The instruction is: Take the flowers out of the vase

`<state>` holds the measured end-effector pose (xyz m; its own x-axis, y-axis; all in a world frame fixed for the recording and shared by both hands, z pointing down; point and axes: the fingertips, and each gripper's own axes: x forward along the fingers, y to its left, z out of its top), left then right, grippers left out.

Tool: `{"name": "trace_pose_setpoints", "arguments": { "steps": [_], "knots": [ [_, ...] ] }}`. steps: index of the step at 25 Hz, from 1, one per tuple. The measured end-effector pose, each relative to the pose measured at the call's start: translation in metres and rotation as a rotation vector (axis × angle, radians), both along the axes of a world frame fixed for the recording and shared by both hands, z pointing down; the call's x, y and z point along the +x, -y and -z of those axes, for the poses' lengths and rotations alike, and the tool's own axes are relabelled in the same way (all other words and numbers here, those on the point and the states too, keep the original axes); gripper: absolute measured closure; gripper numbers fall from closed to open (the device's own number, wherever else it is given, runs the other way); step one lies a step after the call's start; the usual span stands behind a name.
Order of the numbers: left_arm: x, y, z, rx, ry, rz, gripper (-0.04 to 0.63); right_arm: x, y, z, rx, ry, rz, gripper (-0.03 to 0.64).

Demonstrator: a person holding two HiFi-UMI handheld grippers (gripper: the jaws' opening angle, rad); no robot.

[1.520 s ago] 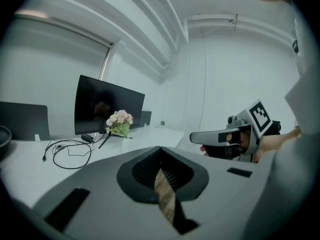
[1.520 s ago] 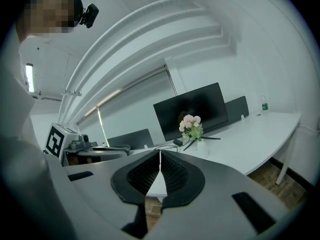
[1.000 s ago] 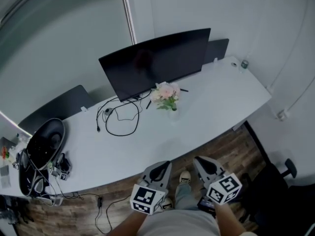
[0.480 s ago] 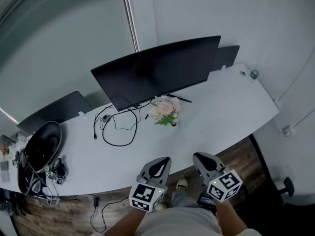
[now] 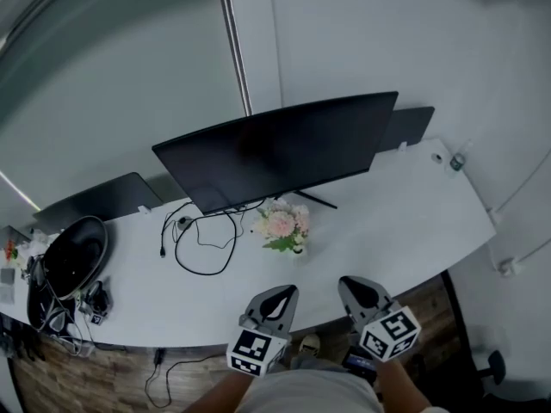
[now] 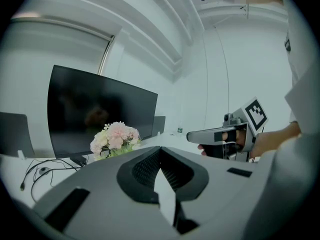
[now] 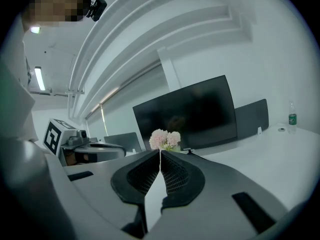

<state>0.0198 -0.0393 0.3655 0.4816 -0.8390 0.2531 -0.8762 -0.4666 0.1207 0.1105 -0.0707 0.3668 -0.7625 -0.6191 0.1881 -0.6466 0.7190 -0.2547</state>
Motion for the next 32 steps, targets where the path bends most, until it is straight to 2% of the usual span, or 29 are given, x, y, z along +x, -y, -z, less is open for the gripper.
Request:
{"name": "trace_pose_setpoints", "arguments": {
  "steps": [6, 12, 32],
  "knots": [
    [-0.001, 0.012, -0.001, 0.005, -0.007, 0.041, 0.592, 0.0, 0.016, -0.003, -0.015, 0.01, 0.022, 0.584],
    [-0.007, 0.015, 0.0, -0.003, 0.006, 0.047, 0.592, -0.003, 0.018, -0.002, -0.008, 0.004, 0.03, 0.584],
    [-0.031, 0.043, -0.019, -0.035, 0.008, 0.004, 0.592, -0.026, 0.044, -0.018, -0.036, -0.047, 0.001, 0.584]
  ]
}}
